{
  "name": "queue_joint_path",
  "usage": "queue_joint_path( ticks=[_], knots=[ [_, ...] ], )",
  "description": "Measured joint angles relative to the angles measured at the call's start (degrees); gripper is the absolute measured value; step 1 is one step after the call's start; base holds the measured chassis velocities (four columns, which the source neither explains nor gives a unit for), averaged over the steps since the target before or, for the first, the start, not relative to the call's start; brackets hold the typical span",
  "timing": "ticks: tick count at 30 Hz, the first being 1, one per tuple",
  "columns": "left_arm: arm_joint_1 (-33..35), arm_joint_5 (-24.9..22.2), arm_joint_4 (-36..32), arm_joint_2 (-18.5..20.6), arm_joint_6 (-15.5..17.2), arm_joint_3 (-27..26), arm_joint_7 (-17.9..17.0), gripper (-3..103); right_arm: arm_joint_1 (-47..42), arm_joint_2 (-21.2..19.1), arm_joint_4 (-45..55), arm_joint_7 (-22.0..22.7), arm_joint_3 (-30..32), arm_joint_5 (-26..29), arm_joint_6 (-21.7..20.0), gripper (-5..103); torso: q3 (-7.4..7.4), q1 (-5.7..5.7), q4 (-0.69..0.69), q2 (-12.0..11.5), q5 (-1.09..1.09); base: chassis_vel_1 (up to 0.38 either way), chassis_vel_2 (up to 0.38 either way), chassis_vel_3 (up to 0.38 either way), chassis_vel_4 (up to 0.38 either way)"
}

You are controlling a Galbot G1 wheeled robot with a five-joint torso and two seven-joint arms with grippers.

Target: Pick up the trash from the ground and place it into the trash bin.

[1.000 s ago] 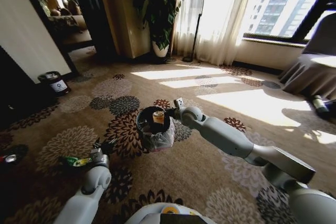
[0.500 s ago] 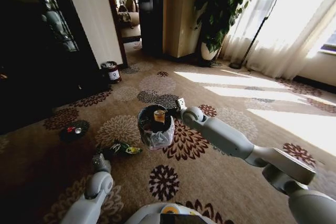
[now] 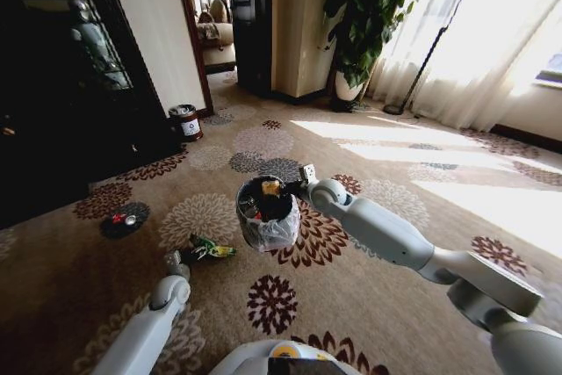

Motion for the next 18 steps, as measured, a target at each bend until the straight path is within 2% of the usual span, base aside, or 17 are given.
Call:
queue_joint_path(
  ticks=[2, 5, 7, 9, 11, 16, 18],
  knots=[
    [-0.56, 0.40, 1.13, 0.00, -0.12, 0.03, 0.13, 100, -0.02, -0.13, 0.19, -0.01, 0.00, 0.10, 0.00, 2, 0.00, 0.00, -0.01, 0.00, 0.00, 0.000, 0.000, 0.000, 0.000],
    [-3.73, 0.54, 7.39, 1.16, -1.01, 0.43, 2.77, 100, -0.03, -1.07, 0.83, 0.02, 0.00, 0.47, 0.00, 2, 0.00, 0.00, -0.04, 0.00, 0.00, 0.000, 0.000, 0.000, 0.000],
    [-4.28, 0.54, 8.44, 1.39, -1.39, 0.55, 3.48, 100, -0.02, -1.23, 0.92, 0.01, 0.00, 0.52, 0.00, 2, 0.00, 0.00, -0.04, 0.00, 0.01, 0.000, 0.000, 0.000, 0.000],
    [-7.42, 0.90, 13.39, 2.21, -3.51, 1.01, 7.57, 100, -0.02, -1.75, 1.19, -0.25, -0.34, 0.61, 0.00, 2, 0.00, 0.00, -0.04, 0.00, -0.02, 0.000, 0.000, 0.000, 0.000],
    [-9.43, 0.89, 15.48, 2.40, -3.82, 1.23, 9.83, 100, -0.16, -2.11, 1.56, -0.58, -0.94, 0.63, 0.00, 2, 0.01, 0.00, -0.03, 0.00, 0.01, 0.000, 0.000, 0.000, 0.000],
    [-11.20, 0.21, 15.37, 1.47, -2.56, 1.62, 9.97, 100, -0.33, -2.04, 1.64, -0.75, -1.31, 0.63, 0.00, 2, 0.00, 0.00, -0.02, 0.00, 0.01, 0.000, 0.000, 0.000, 0.000],
    [-12.50, -0.11, 14.35, -0.57, -0.60, 2.15, 6.69, 100, -0.13, -1.61, 1.32, -0.81, -1.62, 0.65, 0.00, 2, 0.00, 0.00, -0.04, 0.00, 0.02, 0.000, 0.000, 0.000, 0.000]
  ],
)
